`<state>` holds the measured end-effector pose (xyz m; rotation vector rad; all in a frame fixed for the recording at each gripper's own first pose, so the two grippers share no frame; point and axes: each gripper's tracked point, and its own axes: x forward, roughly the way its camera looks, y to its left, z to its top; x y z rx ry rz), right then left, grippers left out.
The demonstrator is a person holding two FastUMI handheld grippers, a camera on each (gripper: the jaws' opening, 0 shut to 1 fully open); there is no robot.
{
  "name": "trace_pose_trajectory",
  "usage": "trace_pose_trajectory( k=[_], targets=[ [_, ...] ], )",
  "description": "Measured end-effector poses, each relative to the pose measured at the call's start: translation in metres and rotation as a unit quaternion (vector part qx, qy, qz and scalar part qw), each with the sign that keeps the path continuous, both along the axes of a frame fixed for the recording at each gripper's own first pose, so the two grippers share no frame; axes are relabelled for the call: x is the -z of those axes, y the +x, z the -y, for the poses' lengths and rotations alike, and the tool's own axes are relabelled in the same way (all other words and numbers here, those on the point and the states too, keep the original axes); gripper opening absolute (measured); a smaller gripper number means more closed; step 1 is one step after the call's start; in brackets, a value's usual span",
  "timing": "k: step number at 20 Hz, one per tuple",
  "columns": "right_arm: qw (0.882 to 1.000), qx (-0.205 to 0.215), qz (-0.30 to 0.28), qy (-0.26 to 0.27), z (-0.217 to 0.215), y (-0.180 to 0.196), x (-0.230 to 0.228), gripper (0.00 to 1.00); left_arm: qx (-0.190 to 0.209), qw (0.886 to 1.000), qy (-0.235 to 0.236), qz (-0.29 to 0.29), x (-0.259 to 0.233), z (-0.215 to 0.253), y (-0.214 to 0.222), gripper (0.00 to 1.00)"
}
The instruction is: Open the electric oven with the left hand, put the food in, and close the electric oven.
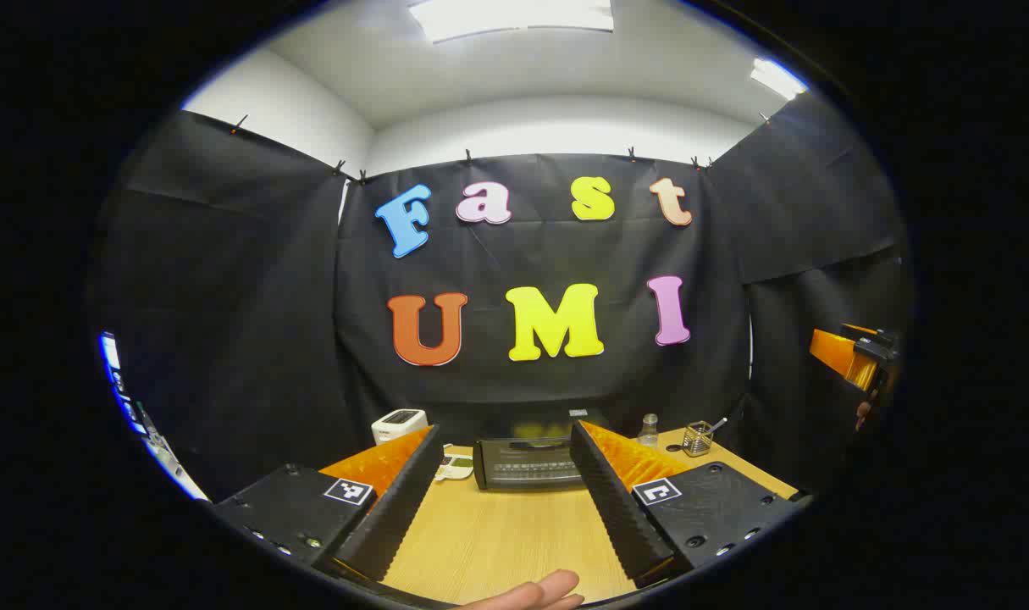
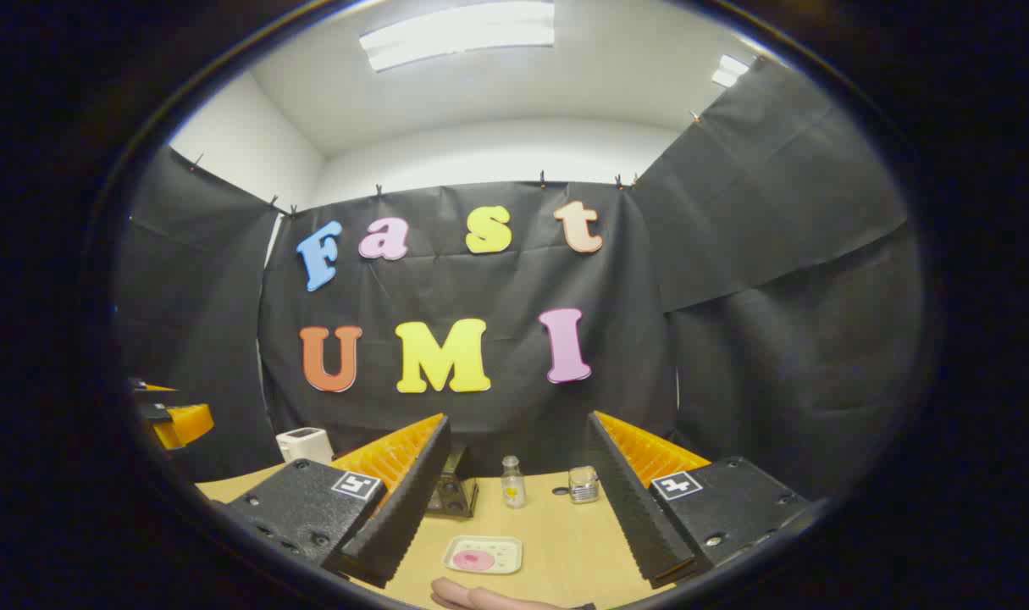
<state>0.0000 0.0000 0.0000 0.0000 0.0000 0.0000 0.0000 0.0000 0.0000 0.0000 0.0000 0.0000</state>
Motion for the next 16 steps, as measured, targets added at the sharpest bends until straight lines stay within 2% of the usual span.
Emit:
trace_pose_trajectory(
  k=[1, 5, 10, 13, 16],
  targets=[
    [1.0, -0.006, -0.003, 0.002, -0.001, -0.001, 0.003, 1.0, 0.004, 1.0, 0.001, 0.0, 0.001, 0.002, 0.001, 0.95],
    [1.0, -0.001, -0.005, -0.01, 0.007, 0.005, 0.009, 1.0, 0.019, 1.0, -0.011, -0.001, 0.004, 0.01, 0.002, 0.96],
    [1.0, 0.012, -0.006, -0.006, 0.014, 0.017, 0.012, 1.0, 0.012, 1.0, -0.008, 0.005, 0.003, 0.003, 0.013, 0.96],
    [1.0, 0.013, 0.0, -0.003, 0.016, 0.026, 0.013, 1.0, -0.004, 1.0, -0.023, 0.002, 0.004, -0.004, 0.022, 0.96],
    [1.0, 0.021, 0.01, 0.006, 0.022, 0.04, 0.011, 1.0, 0.01, 0.999, -0.043, -0.003, 0.009, 0.003, 0.035, 0.96]
  ],
)
